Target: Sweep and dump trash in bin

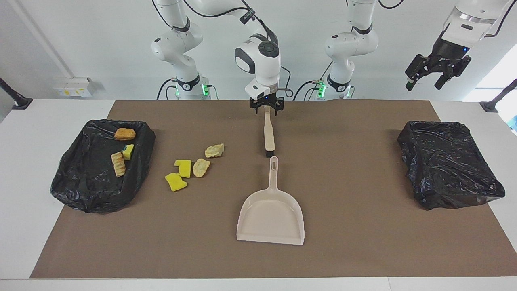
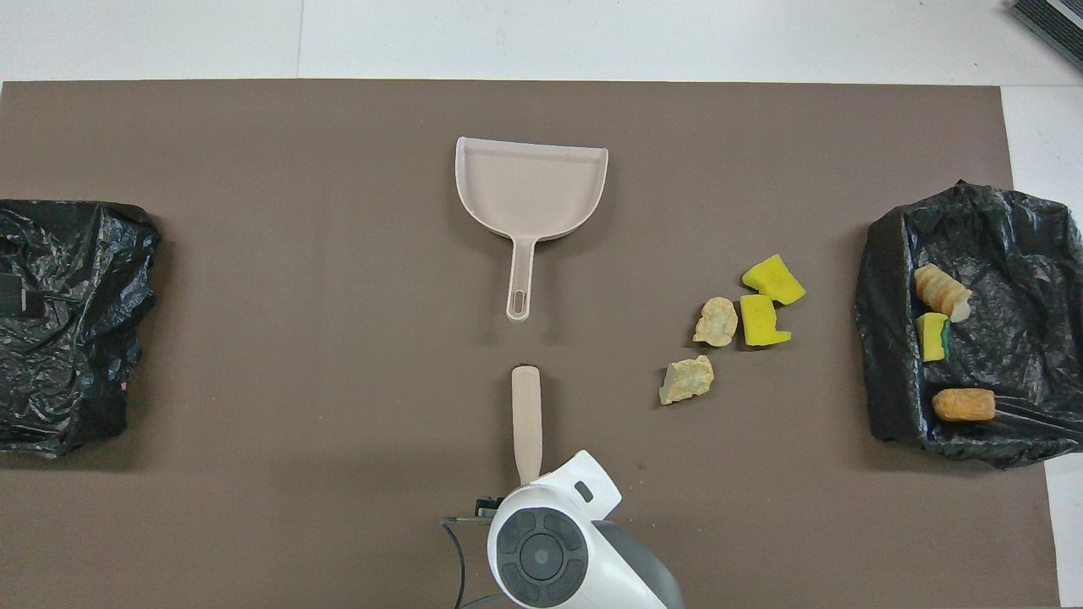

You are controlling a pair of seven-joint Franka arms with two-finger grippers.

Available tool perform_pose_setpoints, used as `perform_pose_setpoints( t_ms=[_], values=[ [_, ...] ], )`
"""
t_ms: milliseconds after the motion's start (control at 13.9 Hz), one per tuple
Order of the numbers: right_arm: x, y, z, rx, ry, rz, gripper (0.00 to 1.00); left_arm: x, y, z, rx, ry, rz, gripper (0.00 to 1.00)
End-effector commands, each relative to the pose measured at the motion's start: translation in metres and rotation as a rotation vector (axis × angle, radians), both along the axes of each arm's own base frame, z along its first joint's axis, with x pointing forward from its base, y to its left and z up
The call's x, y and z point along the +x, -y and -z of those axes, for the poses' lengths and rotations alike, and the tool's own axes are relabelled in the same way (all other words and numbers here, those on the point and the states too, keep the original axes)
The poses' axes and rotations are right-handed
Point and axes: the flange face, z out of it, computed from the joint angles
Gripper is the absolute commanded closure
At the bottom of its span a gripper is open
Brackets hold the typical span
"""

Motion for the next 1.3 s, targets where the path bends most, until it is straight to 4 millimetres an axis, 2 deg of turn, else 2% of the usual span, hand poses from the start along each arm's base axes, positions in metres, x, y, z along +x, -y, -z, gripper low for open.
perform_pose_setpoints(
  t_ms=[0, 144, 288, 360, 504, 648, 791, 1079, 1223],
  values=[
    [-0.003, 0.000, 0.004, 0.009, 0.007, 0.004, 0.23, -0.007, 0.000, -0.004, 0.004, -0.023, 0.000, 0.00],
    [-0.003, 0.000, 0.008, 0.006, 0.002, -0.004, 0.26, -0.010, -0.001, -0.002, 0.005, -0.049, -0.001, 0.00],
    [-0.003, 0.000, 0.009, 0.009, 0.001, -0.066, 0.42, -0.010, -0.001, -0.002, 0.004, -0.051, -0.004, 0.00],
    [-0.003, 0.000, 0.009, 0.012, 0.000, -0.086, 0.55, -0.010, 0.000, -0.002, 0.003, -0.051, -0.007, 0.00],
    [-0.001, -0.003, 0.007, 0.017, -0.010, -0.082, 0.97, -0.010, -0.001, -0.001, 0.003, -0.054, -0.008, 0.00],
    [0.004, -0.005, -0.001, 0.012, -0.024, -0.065, 1.00, -0.012, -0.001, -0.001, 0.004, -0.060, -0.010, 0.00],
    [0.014, 0.003, -0.026, -0.014, -0.058, -0.055, 1.00, -0.017, -0.002, -0.001, 0.004, -0.082, -0.010, 0.00],
    [0.032, 0.056, -0.079, -0.032, -0.093, -0.049, 1.00, -0.017, 0.001, -0.001, 0.004, -0.083, -0.004, 0.00],
    [0.044, 0.087, -0.096, -0.038, -0.116, -0.056, 1.00, -0.018, 0.001, -0.001, 0.004, -0.088, -0.002, 0.00]
  ],
)
